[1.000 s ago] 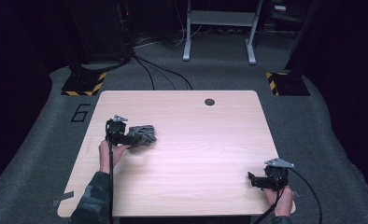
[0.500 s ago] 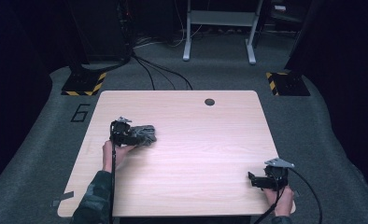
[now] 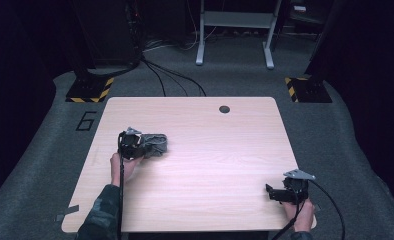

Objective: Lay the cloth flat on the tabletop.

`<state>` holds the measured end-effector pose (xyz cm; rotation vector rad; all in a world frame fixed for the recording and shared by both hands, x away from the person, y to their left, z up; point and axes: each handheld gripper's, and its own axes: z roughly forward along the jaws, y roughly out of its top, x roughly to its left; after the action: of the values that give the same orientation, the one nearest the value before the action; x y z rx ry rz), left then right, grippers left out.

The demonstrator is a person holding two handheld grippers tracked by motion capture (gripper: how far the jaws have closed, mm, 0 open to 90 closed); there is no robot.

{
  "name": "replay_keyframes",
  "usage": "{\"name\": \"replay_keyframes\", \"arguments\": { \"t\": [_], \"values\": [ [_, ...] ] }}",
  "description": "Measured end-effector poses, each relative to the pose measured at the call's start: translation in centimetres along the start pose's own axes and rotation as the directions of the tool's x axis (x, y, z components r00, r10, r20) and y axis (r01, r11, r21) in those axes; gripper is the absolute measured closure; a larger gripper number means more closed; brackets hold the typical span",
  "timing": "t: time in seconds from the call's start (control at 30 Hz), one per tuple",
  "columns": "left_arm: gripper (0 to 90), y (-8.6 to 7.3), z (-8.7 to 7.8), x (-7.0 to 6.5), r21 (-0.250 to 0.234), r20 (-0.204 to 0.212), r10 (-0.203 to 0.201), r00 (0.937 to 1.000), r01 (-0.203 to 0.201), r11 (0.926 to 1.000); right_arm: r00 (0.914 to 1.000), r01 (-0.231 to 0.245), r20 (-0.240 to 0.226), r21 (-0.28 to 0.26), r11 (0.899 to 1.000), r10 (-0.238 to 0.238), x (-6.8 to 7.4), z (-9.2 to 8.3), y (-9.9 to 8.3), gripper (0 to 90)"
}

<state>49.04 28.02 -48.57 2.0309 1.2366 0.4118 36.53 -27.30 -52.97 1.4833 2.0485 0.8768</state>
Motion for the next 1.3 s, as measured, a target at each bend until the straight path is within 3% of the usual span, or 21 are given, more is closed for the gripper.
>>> {"name": "replay_keyframes", "arguments": {
  "t": [0.23, 0.6, 0.83, 1.0, 1.07, 1.1, 1.2, 1.3],
  "values": [
    [74.7, 1.3, -1.9, -1.1, -0.057, 0.004, 0.03, 0.9995, -0.03, 0.9979, 1.0, 0.003, -0.001, 0.0, 1.0, -0.003, 0.0, 0.0, 0.0, 2.6],
    [74.5, 3.6, -4.4, -3.1, -0.129, 0.024, 0.09, 0.9956, -0.087, 0.9879, 1.0, 0.003, 0.0, 0.0, 1.0, -0.003, 0.0, 0.0, 0.0, 2.9],
    [74.1, 4.7, -5.0, -5.2, -0.161, 0.058, 0.129, 0.99, -0.118, 0.9799, 1.0, 0.004, -0.001, 0.0, 1.0, -0.004, 0.0, 0.0, 0.0, 2.9],
    [72.3, 5.1, -3.9, -7.6, -0.166, 0.116, 0.142, 0.983, -0.122, 0.9785, 1.0, 0.004, 0.0, 0.0, 1.0, -0.004, 0.0, 0.0, 0.0, 2.9],
    [67.3, 4.8, -2.7, -9.0, -0.141, 0.159, 0.15, 0.9759, -0.127, 0.9818, 1.0, 0.003, -0.002, -0.001, 1.0, -0.003, 0.0, 0.0, 0.0, 3.1],
    [62.8, 4.5, -2.0, -9.8, -0.115, 0.188, 0.158, 0.9694, -0.138, 0.9838, 1.0, 0.003, -0.002, -0.002, 1.0, -0.003, -0.1, 0.0, 0.0, 3.2],
    [37.3, 2.9, -0.2, -11.6, -0.053, 0.215, 0.173, 0.9611, -0.166, 0.9848, 1.0, -0.003, -0.003, -0.006, 1.0, 0.003, -0.1, 0.0, 0.0, 3.7],
    [20.2, 1.9, 0.0, -11.8, -0.048, 0.241, 0.148, 0.9593, -0.14, 0.989, 1.0, -0.003, -0.004, -0.005, 1.0, 0.003, 0.0, -0.1, 0.0, 4.0]
  ]
}}
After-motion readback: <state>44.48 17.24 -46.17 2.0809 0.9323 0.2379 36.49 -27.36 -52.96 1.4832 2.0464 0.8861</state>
